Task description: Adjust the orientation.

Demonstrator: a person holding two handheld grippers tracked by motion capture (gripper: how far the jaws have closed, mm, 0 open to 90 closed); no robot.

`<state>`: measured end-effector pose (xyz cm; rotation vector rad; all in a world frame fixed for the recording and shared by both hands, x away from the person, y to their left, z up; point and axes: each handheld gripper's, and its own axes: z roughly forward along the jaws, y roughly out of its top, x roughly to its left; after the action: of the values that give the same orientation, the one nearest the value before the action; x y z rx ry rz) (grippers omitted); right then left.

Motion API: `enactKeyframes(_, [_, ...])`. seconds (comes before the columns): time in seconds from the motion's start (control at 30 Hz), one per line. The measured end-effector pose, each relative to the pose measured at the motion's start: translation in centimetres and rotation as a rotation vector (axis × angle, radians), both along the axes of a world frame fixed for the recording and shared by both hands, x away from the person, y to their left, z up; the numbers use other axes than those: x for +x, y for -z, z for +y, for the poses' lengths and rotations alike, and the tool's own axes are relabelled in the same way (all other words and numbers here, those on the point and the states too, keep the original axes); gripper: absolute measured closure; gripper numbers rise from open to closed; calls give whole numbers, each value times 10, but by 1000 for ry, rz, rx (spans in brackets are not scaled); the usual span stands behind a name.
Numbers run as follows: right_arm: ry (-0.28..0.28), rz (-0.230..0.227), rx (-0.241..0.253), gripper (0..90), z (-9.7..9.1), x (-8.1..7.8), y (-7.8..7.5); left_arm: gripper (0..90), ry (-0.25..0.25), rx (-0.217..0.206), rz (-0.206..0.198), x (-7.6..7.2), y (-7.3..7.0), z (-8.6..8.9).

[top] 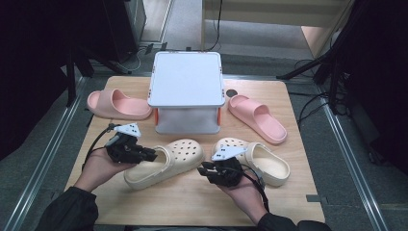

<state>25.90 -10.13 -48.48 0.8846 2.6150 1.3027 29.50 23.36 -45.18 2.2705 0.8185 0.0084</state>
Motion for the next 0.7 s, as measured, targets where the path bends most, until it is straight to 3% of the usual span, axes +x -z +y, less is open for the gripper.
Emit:
enactKeyframes(0.1, [-2, 14, 8, 801, 9, 3, 2, 846, -20, 4, 0, 8, 3, 9])
enactKeyframes(0.17, [-2, 18, 15, 900, 15, 6, 4, 873, -36, 5, 0, 13, 6, 14])
enactKeyframes(0.23, [-2, 38, 26, 900, 22, 11, 9, 886, -52, 17, -4, 17, 11, 18])
enactKeyframes(0.37, [-6, 55, 20, 900, 33, 14, 15, 885, -77, 35, 30, 25, 27, 25])
enactKeyframes(0.47, [-9, 66, 9, 900, 43, 16, 20, 885, -93, 11, 67, 28, 33, 26])
enactKeyframes(0.7, [-1, 58, -4, 900, 47, 23, 25, 893, -101, 22, 58, 23, 35, 23])
